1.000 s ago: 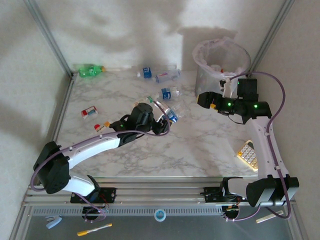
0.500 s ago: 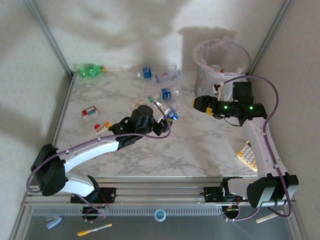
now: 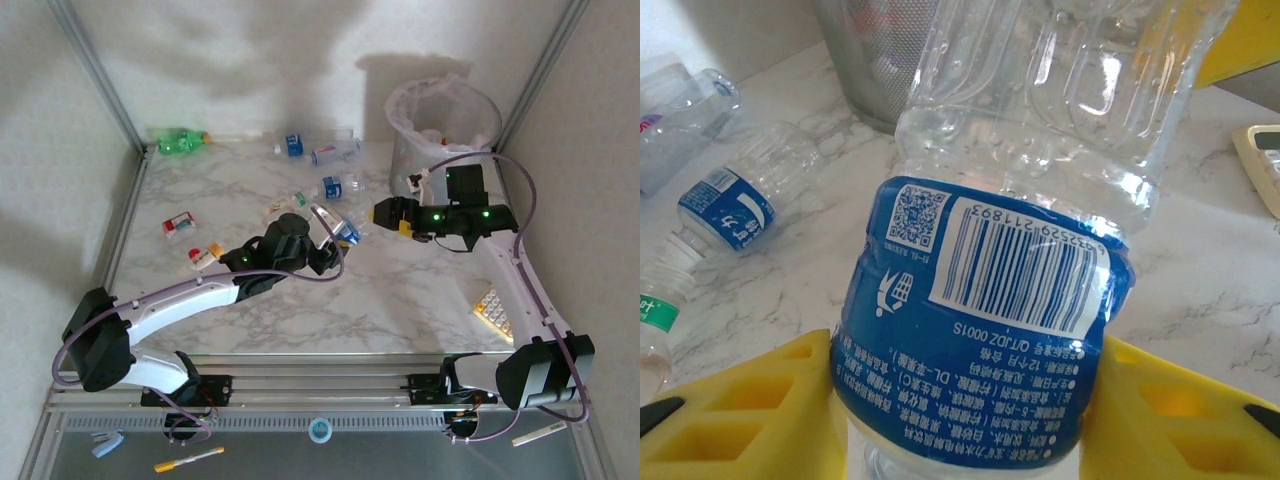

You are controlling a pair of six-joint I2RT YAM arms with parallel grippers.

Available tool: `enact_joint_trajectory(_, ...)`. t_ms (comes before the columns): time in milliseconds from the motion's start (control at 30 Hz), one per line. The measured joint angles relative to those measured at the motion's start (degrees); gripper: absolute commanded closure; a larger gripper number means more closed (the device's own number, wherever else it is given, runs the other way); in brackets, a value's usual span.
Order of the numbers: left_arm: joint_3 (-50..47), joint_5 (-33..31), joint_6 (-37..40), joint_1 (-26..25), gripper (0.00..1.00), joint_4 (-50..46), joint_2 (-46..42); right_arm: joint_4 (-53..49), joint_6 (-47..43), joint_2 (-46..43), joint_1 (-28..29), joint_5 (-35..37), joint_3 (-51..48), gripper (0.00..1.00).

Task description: Throw the plastic bottles in the bin

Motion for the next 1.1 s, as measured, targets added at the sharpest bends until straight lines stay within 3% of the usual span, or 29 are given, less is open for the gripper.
enact_joint_trajectory(400, 0.1, -0.1, 0.3, -3.1, 0.62, 1.3, 0.1, 3.0, 2.2, 3.2, 2.5, -0.3, -0.5, 0.14)
enact_joint_trajectory(900, 0.2, -4.3, 1.7, -4.9, 0.57, 3.0, 1.3, 4.8, 3.9, 3.6, 3.4, -1.5, -0.7, 0.48)
enact_joint_trajectory(1000, 0.2, -4.5, 1.7, -4.9, 0.5, 3.0, 1.3, 4.9, 3.9, 3.6, 3.4, -1.5, -0.7, 0.53)
enact_joint_trajectory(1100, 0.2, -4.5, 2.0, -5.0, 0.33, 3.0, 1.3, 4.9, 3.8, 3.6, 3.4, -1.8, -0.7, 0.58)
